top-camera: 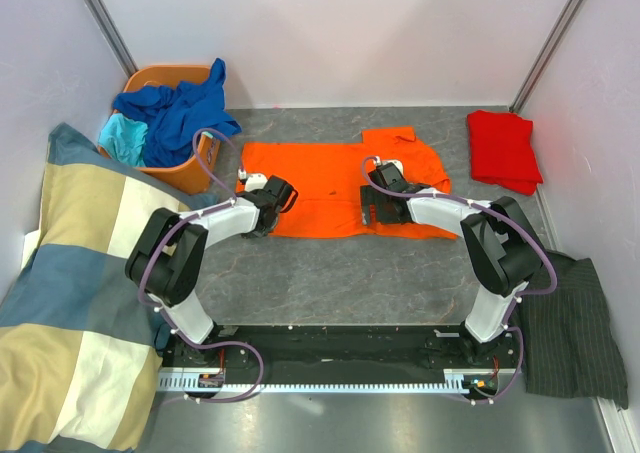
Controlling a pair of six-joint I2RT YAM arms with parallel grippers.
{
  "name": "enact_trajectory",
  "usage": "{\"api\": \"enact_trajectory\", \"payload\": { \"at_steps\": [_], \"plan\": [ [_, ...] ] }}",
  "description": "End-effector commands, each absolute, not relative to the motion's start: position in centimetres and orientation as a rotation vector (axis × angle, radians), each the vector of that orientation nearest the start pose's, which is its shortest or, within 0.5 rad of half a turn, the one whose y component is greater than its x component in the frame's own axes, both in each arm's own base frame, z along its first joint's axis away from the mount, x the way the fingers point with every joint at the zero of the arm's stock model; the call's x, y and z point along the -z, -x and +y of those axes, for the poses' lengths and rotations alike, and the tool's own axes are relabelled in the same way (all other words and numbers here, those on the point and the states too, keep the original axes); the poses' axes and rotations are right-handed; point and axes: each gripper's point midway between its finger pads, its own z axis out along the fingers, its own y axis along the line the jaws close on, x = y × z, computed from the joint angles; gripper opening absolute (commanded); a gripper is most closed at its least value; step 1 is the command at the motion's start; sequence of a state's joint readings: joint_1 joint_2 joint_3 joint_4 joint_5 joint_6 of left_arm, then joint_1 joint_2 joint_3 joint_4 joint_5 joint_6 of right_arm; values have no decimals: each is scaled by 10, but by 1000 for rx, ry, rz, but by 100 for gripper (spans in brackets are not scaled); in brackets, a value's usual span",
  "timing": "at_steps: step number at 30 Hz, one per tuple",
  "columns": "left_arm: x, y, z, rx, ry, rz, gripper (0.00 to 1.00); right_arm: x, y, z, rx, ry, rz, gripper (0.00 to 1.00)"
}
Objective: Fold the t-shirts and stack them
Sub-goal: Fold the flattened tshirt in 1/3 of the way
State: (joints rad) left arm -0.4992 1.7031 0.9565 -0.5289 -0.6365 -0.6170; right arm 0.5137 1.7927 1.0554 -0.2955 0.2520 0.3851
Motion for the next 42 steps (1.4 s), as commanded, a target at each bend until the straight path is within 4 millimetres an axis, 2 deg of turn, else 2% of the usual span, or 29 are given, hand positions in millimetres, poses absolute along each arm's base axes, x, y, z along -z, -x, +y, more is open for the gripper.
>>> {"api": "enact_trajectory", "payload": {
  "at_steps": [1, 4, 12, 16, 19, 42],
  "plan": [
    [-28, -323, -71, -515, 354, 2450, 14, 21, -309, 133, 180, 158, 2743, 98],
    [-27, -322, -70, -516, 355, 2450, 2, 21, -308, 133, 179, 163, 2745, 98],
    [-43, -323, -65, -517, 348, 2420, 2, 21, -309, 132, 187, 157, 2742, 98],
    [-57, -323, -52, -535, 356, 2392, 2, 22, -309, 133, 184, 159, 2746, 98],
    [-60, -323, -41, -545, 383, 2386, 2, 23, -309, 134, 182, 160, 2749, 98],
    [-55, -318, 5, -676, 487, 2395, 2, 23, -310, 134, 185, 163, 2753, 98]
  ]
}}
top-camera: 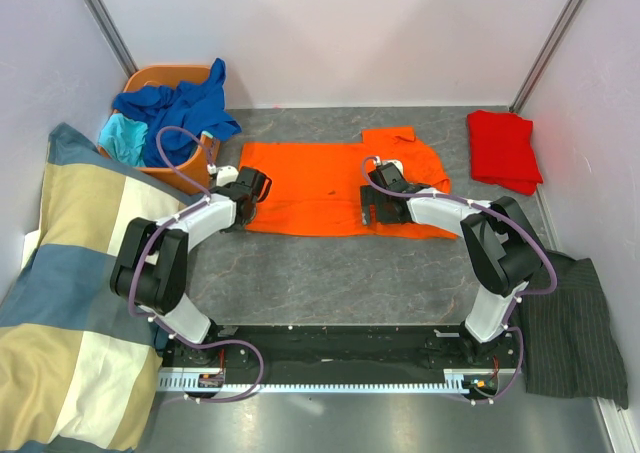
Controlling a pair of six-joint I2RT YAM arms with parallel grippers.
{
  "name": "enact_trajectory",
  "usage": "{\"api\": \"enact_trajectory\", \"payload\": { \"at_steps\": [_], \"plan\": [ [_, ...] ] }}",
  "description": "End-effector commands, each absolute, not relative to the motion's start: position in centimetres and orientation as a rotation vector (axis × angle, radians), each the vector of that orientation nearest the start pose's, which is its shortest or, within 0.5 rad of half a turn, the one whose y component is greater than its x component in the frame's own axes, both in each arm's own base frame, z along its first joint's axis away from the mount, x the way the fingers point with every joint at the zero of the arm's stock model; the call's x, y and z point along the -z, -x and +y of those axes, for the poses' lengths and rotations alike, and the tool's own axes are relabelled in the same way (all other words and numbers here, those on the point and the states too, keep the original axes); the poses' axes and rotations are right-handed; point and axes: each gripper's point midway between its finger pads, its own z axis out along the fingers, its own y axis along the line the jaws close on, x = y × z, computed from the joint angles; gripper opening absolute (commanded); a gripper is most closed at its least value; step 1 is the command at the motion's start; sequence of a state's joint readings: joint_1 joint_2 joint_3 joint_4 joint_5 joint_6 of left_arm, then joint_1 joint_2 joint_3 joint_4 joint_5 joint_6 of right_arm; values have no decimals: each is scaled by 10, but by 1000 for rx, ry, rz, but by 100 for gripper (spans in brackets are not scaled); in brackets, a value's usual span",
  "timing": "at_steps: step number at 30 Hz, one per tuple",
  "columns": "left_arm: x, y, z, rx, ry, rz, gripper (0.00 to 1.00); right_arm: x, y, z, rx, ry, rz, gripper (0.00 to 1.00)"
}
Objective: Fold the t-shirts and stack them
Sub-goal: Fold the flattened tshirt in 1/3 of the way
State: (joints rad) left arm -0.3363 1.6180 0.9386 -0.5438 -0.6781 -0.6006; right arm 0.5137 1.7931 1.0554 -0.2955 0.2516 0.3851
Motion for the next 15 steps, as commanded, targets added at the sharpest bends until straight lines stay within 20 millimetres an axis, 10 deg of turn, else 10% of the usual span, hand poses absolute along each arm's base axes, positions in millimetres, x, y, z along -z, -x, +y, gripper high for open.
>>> {"api": "enact_trajectory", "payload": {
  "at_steps": [1, 15],
  "plan": [
    [-53, -318, 6, -683, 487, 2398, 2, 23, -310, 135, 184, 163, 2751, 98],
    [-62, -307, 34, -860, 605, 2350, 9, 24, -309, 135, 177, 167, 2757, 98]
  ]
}}
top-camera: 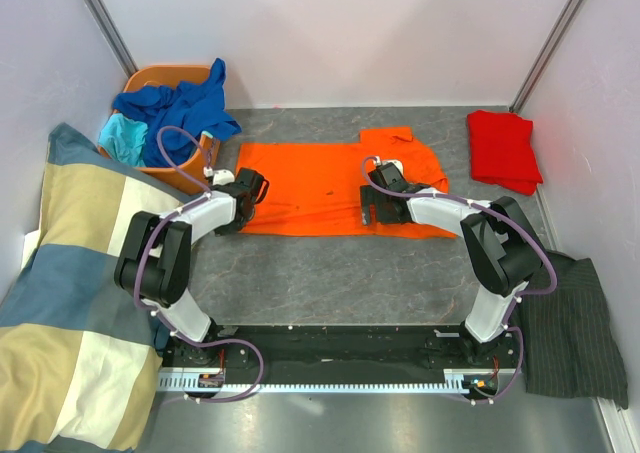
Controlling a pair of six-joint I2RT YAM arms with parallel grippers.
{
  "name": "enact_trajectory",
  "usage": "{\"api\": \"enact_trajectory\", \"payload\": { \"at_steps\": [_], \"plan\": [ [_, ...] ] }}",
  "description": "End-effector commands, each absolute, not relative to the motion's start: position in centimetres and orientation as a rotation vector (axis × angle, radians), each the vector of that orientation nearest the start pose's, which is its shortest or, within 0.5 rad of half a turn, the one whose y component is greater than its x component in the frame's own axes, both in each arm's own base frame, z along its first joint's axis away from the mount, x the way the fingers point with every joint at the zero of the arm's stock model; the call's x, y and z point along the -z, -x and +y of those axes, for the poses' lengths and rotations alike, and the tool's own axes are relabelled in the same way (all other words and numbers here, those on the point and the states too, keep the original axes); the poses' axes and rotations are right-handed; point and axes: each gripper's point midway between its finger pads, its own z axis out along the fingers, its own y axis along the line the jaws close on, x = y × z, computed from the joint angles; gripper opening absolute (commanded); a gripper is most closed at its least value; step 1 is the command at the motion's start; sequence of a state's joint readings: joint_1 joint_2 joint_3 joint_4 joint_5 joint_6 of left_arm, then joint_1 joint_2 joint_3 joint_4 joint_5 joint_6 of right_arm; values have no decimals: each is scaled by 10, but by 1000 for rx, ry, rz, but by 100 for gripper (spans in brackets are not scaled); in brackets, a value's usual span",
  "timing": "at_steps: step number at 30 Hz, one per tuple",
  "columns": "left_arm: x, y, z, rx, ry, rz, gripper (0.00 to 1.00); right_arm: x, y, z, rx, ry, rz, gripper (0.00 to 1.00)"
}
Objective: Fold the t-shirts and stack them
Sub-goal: Fold the flattened tshirt in 1/3 of the way
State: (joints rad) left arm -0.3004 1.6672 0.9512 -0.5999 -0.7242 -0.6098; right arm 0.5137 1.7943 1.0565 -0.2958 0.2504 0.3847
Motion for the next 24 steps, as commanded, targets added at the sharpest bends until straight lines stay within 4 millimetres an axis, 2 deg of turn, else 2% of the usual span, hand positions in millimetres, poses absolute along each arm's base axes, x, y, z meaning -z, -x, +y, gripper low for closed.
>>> {"api": "enact_trajectory", "payload": {
  "at_steps": [1, 7, 8, 12, 15, 16, 18, 19, 21, 24],
  "plan": [
    [-65, -306, 36, -866, 633, 2328, 10, 25, -309, 135, 179, 170, 2760, 98],
    [-87, -302, 45, -845, 719, 2249, 21, 25, -308, 135, 182, 170, 2760, 98],
    [-89, -302, 45, -837, 725, 2241, 30, 25, -308, 135, 180, 168, 2761, 98],
    [-106, -308, 38, -723, 763, 2194, 31, 26, -308, 134, 187, 171, 2764, 98],
    [-119, -320, 17, -559, 645, 2216, 31, 27, -308, 134, 186, 167, 2766, 98],
    [-125, -333, -2, -402, 604, 2200, 32, 27, -308, 134, 188, 169, 2765, 98],
    [-132, -343, -26, -268, 509, 2188, 42, 28, -309, 134, 190, 169, 2766, 98],
    [-135, -352, -45, -137, 469, 2175, 45, 28, -309, 134, 191, 169, 2766, 98],
    [-136, -358, -71, -15, 389, 2177, 52, 28, -310, 134, 196, 168, 2763, 98],
    [-128, -367, -109, 121, 284, 2205, 55, 28, -310, 134, 198, 171, 2765, 98]
  ]
}}
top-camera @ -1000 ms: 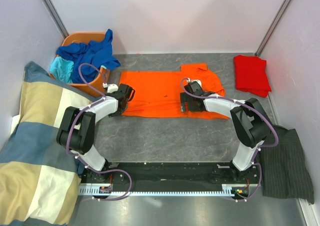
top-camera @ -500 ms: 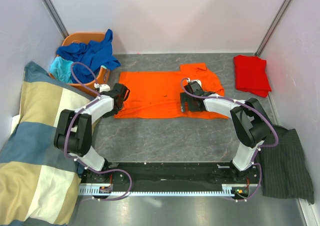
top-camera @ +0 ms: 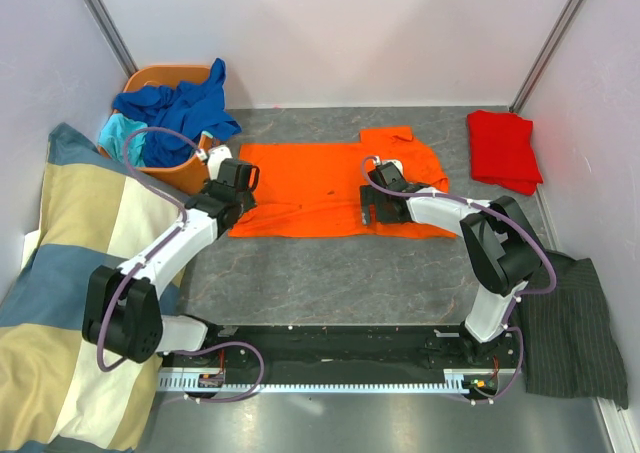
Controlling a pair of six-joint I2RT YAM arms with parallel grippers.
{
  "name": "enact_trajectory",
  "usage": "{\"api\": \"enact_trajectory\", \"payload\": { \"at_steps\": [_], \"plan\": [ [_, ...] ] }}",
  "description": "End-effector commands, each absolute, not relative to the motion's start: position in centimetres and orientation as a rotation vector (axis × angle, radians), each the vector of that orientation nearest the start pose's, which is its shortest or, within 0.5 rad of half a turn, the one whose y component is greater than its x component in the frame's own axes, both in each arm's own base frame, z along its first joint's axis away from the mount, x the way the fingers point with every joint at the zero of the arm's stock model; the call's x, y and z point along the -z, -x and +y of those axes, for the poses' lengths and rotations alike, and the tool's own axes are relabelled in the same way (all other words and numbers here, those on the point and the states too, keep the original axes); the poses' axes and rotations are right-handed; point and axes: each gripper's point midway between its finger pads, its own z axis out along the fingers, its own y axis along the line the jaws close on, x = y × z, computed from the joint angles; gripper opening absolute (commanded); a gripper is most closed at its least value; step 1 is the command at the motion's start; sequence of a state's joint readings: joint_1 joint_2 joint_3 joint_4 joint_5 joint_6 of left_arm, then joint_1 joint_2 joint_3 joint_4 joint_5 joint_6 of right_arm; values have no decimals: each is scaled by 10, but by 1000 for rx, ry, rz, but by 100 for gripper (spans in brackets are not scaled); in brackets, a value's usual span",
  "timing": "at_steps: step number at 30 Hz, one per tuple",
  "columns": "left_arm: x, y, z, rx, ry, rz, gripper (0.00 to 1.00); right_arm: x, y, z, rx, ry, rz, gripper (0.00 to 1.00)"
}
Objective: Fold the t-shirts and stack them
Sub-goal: Fold the flattened tshirt in 1/3 of the way
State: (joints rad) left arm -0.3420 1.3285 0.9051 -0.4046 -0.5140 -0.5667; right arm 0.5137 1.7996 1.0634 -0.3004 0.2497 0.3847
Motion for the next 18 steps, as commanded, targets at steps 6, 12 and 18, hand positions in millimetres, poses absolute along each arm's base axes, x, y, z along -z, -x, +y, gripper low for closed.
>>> {"api": "enact_trajectory", "payload": {
  "at_steps": [6, 12, 18],
  "plan": [
    [-105, -376, -141, 179, 201, 2261, 56, 29, -308, 132, 205, 164, 2765, 98],
    [-87, -392, -141, 117, 177, 2271, 60, 28, -309, 133, 200, 169, 2765, 98],
    [-72, -401, -131, 29, 175, 2302, 61, 27, -308, 132, 204, 167, 2760, 98]
  ]
}}
